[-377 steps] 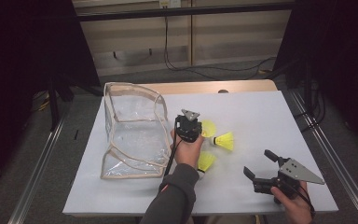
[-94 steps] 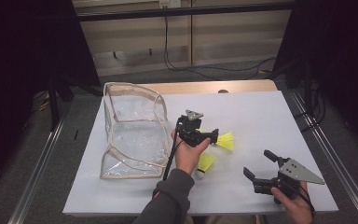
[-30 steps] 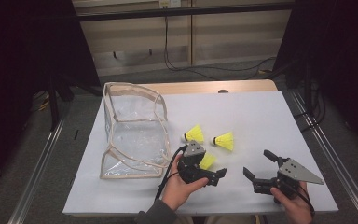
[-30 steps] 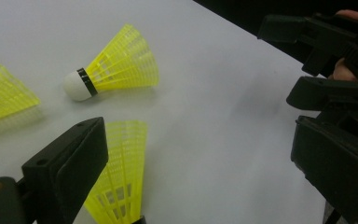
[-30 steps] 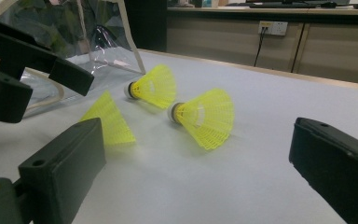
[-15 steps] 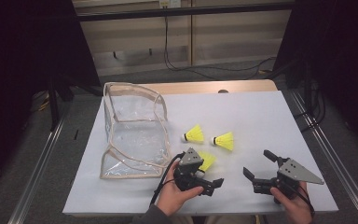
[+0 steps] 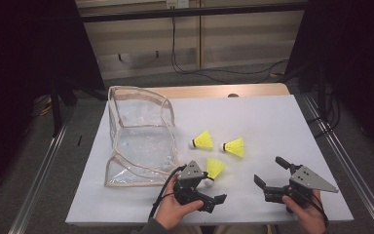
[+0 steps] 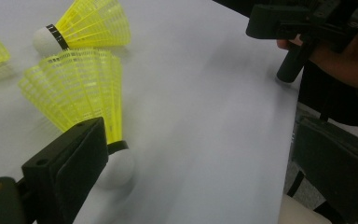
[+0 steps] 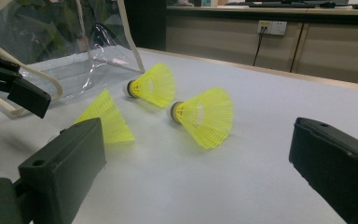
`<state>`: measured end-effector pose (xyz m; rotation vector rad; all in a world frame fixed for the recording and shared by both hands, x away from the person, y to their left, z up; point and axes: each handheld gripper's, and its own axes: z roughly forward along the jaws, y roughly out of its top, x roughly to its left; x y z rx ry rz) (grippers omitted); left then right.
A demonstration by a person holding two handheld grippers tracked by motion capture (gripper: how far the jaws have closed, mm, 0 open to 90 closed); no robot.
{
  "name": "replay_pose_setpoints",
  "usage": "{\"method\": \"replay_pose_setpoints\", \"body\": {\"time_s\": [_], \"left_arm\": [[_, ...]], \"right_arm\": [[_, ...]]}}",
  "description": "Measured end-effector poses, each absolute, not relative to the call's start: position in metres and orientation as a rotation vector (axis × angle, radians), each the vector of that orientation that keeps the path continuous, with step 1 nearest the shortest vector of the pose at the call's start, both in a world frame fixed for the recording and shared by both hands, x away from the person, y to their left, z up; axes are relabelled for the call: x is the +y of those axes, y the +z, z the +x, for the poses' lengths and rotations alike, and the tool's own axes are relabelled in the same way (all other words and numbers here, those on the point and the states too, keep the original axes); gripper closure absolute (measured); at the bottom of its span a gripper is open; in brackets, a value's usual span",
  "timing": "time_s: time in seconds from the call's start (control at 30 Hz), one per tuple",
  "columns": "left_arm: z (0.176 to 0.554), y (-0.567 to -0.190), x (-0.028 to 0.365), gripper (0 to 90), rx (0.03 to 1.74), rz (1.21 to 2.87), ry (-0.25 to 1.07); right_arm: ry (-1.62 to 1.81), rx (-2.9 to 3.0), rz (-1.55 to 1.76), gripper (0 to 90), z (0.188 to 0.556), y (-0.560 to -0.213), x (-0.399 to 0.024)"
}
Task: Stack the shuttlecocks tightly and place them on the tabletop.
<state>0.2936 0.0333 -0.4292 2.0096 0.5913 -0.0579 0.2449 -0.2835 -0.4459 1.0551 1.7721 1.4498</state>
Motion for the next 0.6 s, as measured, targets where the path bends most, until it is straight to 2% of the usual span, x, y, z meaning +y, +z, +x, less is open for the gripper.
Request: {"method": "replay_pose_setpoints", "body": {"time_s": [0.6], "left_arm": [[0.294, -0.432, 0.055, 3.7, 0.541, 2.015, -0.057]], "right_arm": [[1.449, 1.773, 1.053, 2.7, 0.244, -0.446, -0.283]]}}
